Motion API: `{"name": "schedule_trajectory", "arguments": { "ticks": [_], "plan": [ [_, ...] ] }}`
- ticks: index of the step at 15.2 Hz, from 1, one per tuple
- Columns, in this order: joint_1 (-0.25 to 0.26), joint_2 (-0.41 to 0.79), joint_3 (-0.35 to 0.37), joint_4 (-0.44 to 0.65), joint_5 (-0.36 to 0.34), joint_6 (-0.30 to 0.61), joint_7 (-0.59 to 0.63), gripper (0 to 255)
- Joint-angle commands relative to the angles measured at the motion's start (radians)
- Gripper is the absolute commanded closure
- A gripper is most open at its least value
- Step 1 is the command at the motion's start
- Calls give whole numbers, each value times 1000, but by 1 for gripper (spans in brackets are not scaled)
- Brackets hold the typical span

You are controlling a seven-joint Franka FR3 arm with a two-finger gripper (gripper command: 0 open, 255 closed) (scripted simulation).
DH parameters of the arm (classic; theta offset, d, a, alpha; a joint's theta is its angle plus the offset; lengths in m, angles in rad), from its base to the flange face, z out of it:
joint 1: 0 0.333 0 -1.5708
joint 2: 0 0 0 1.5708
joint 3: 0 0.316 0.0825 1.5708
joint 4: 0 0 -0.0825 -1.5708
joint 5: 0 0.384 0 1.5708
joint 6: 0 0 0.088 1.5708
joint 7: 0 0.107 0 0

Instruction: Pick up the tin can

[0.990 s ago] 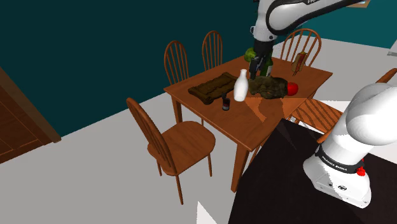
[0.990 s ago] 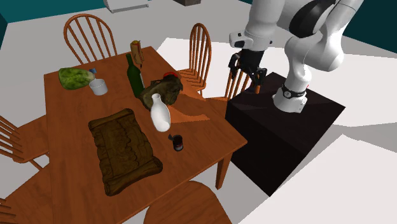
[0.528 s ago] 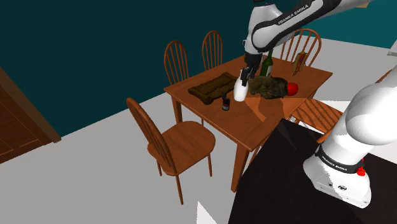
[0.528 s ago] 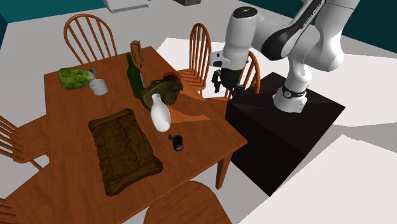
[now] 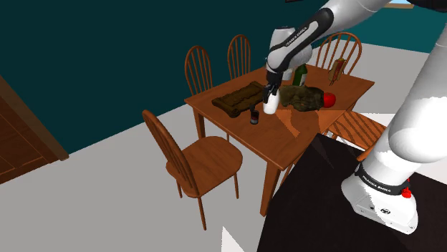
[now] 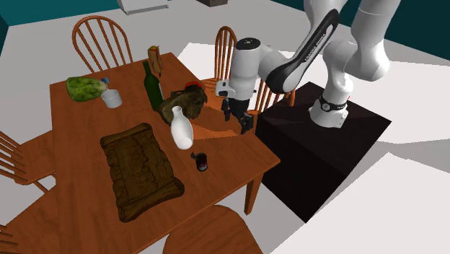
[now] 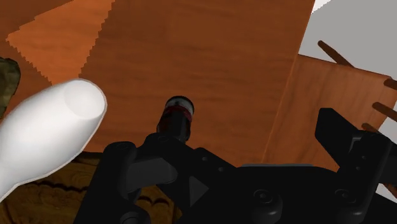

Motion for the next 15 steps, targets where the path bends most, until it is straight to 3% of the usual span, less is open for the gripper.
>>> {"name": "schedule_trajectory", "arguments": {
  "ticks": [1,8,15],
  "plan": [
    [-12,78,1,40,40,41,-38,0],
    [-86,357,46,247,163,119,-149,0],
    [-165,633,97,522,222,131,-205,0]
  ]
}}
